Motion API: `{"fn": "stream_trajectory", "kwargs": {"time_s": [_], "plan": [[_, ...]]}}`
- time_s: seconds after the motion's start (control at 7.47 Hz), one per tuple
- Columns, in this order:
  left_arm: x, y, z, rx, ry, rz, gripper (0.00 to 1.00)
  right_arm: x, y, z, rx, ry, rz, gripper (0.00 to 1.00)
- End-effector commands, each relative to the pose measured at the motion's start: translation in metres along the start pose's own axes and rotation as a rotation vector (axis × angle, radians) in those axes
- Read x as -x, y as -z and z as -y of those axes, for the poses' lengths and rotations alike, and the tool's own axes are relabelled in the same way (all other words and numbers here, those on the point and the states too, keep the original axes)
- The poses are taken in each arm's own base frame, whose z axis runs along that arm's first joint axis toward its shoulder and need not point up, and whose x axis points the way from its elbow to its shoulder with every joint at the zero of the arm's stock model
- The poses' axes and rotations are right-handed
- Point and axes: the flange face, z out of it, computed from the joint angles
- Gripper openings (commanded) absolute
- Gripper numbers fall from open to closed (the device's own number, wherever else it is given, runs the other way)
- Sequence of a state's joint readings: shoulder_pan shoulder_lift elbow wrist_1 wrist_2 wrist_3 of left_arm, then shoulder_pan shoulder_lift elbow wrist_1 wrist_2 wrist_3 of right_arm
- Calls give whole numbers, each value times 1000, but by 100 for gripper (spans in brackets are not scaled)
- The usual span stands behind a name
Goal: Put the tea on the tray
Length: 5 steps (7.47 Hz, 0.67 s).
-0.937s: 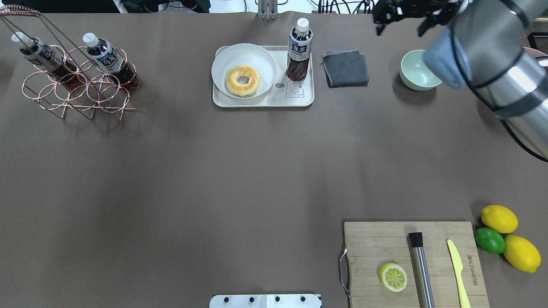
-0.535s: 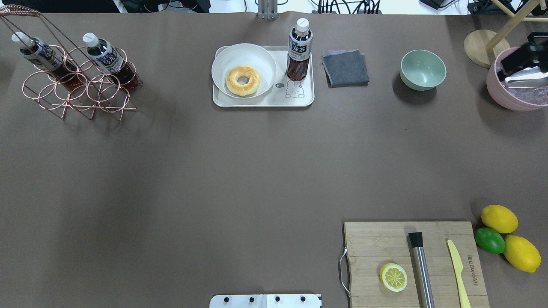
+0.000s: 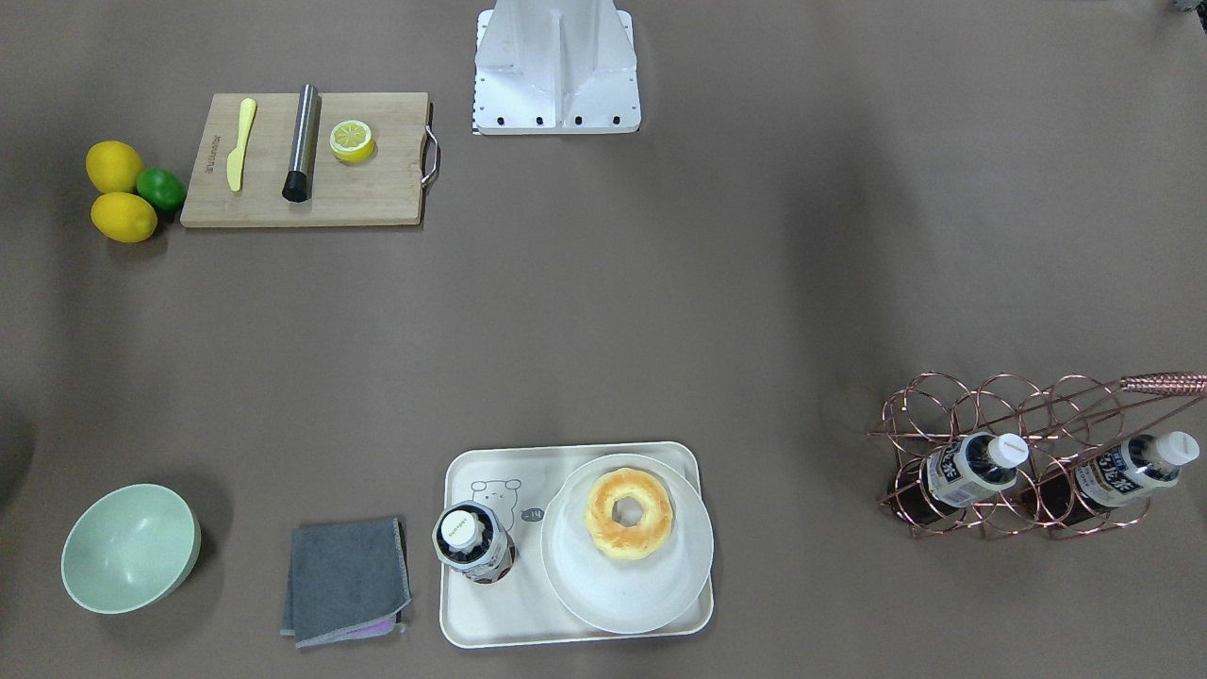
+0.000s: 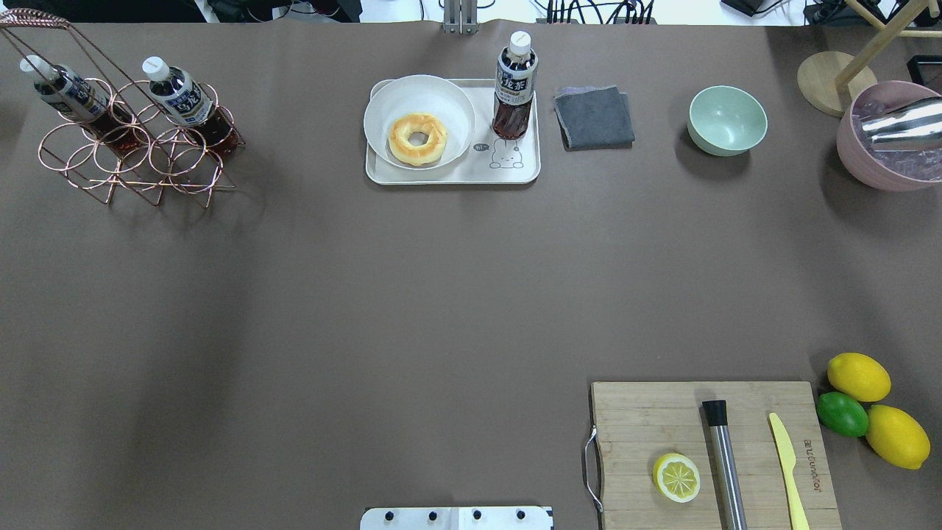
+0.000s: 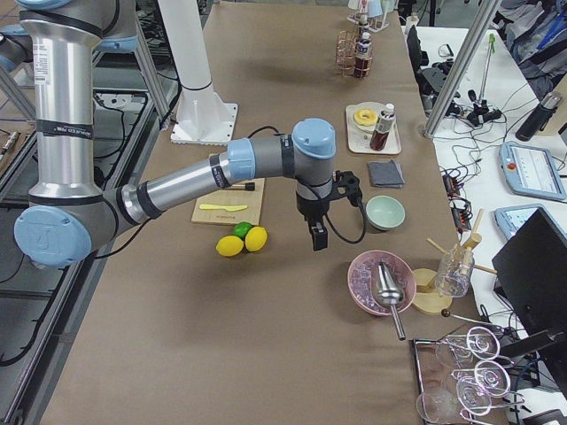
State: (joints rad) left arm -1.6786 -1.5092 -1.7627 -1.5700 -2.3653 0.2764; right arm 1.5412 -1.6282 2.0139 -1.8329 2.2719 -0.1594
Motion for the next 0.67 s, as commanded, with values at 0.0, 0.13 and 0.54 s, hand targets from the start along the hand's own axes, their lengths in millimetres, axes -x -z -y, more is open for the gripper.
{"fn": "stream_trajectory", "kwargs": {"time_s": [0.0, 0.13, 0.54], "plan": [[32, -24, -20, -27, -9, 36, 97, -41, -12, -30, 24, 0, 3, 100], [27, -17, -16, -39, -13, 46, 97, -53, -29, -37, 57, 1, 13, 100], [11, 3, -8, -76, -25, 56, 97, -93, -42, -57, 36, 16, 10, 100]]}}
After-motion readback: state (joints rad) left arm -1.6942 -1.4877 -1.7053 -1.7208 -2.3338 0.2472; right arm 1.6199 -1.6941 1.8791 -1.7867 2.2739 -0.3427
